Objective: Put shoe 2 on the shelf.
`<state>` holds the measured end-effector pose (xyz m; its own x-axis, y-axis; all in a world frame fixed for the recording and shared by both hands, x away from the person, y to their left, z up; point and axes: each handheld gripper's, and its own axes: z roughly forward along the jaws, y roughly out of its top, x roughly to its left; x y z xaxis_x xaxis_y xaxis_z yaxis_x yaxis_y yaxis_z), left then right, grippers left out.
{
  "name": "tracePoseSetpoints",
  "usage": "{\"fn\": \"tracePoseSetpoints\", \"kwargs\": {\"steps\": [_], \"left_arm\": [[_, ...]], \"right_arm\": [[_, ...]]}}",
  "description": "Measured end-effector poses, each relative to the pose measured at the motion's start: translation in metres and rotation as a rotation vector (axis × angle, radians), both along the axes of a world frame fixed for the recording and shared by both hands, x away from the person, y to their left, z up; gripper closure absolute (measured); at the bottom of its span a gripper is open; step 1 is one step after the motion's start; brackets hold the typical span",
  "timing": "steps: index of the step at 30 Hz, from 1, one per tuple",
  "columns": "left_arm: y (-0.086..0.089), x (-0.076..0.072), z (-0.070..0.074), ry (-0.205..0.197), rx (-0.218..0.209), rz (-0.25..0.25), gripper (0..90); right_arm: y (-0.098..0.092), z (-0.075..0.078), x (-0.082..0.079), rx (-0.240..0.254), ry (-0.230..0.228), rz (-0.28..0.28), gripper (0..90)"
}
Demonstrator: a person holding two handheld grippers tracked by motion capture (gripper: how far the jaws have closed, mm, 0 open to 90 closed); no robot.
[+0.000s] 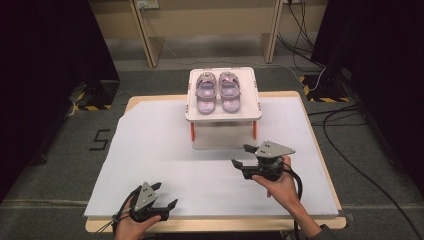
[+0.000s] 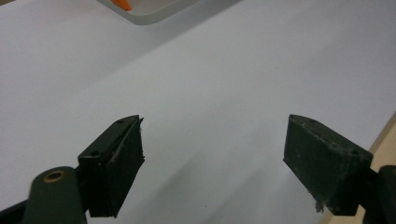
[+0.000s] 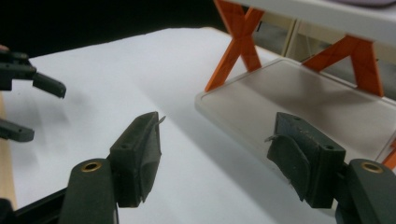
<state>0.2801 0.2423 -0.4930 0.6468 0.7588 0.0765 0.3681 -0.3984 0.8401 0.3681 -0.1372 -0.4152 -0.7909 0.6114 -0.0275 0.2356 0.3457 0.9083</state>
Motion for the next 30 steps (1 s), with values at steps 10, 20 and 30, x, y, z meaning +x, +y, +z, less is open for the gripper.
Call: {"fn": "tracePoseSetpoints", "kwargs": {"steps": [10,20,30], "left_arm": [[0.001,-0.001,0.000,-0.005,0.002,-0.003,19.3],[0.000,-0.001,0.000,-0.007,0.002,-0.002,19.3],[0.001,-0.001,0.000,-0.006,0.001,0.000,19.3]], "right_arm": [[0.001,-0.019,-0.007,-0.022,0.029,0.007,32.4],[-0.011,-0.031,-0.013,-0.039,0.062,-0.009,31.3],[-0.025,-0.047,-0.018,-0.066,0.123,-0.034,24.8]]}}
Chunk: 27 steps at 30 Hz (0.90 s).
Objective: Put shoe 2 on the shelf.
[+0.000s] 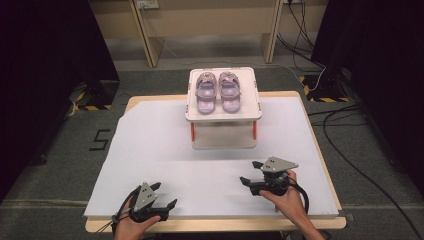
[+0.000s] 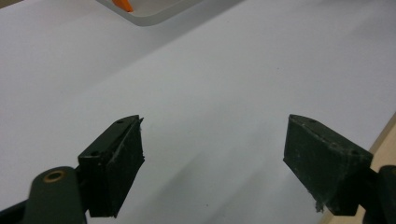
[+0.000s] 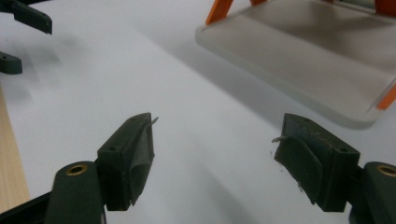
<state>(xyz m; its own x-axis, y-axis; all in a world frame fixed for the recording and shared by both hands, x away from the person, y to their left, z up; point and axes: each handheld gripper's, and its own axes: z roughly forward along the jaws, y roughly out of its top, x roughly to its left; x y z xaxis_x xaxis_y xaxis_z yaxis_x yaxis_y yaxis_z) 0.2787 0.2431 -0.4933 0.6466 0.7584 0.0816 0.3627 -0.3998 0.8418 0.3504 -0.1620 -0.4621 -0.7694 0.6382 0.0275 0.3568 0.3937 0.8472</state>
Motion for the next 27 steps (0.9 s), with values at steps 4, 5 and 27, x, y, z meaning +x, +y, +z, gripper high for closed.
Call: {"fn": "tracePoseSetpoints", "kwargs": {"steps": [4,5,27], "left_arm": [[0.000,0.000,0.000,0.001,0.000,0.001,19.3],[0.000,0.000,0.000,0.001,0.000,0.000,19.3],[0.000,0.001,-0.001,0.012,0.010,-0.003,19.3]], "right_arm": [[-0.007,-0.007,-0.004,-0.010,0.049,-0.004,22.9],[-0.008,-0.008,-0.005,-0.013,0.048,-0.011,22.6],[-0.039,-0.022,-0.042,-0.093,0.117,-0.037,18.8]]}}
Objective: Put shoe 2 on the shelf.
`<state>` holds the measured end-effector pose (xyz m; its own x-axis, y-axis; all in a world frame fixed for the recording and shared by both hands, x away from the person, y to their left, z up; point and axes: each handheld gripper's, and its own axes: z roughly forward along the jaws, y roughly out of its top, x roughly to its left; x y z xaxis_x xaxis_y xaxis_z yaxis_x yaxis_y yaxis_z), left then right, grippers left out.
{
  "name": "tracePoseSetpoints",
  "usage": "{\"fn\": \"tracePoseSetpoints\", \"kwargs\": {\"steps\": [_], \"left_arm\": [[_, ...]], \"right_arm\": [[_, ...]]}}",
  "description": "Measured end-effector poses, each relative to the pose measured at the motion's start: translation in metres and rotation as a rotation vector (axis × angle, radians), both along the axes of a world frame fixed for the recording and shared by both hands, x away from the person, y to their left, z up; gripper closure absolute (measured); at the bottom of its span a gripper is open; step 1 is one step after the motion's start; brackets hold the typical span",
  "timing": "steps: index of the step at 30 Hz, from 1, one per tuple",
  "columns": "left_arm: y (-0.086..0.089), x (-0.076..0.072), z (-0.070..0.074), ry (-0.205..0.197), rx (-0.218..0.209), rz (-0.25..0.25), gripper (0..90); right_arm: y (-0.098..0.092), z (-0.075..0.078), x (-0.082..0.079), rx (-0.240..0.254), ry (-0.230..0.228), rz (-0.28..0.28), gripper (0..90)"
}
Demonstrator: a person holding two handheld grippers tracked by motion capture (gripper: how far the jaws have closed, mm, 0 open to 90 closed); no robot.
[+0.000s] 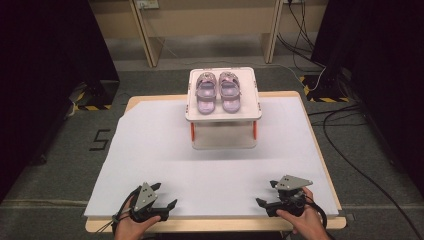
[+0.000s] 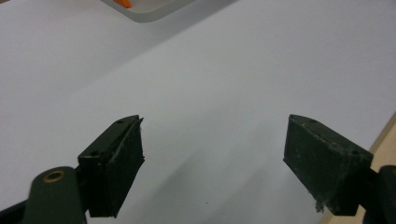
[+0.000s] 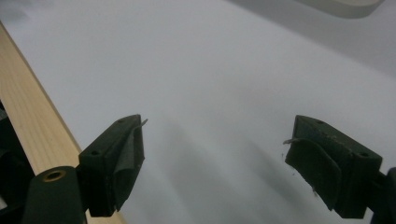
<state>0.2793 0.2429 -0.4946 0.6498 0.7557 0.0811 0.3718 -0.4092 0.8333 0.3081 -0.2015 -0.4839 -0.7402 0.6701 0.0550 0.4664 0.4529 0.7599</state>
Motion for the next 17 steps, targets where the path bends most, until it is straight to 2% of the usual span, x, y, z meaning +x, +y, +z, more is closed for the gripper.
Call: {"fn": "tracePoseSetpoints", "kwargs": {"steps": [17], "left_arm": [[-0.0009,-0.0001,-0.0011,0.003,0.003,-0.003,19.2]], "right_arm": [[0.0003,-0.0038,-0.0061,-0.042,0.017,0.014,18.7]]}}
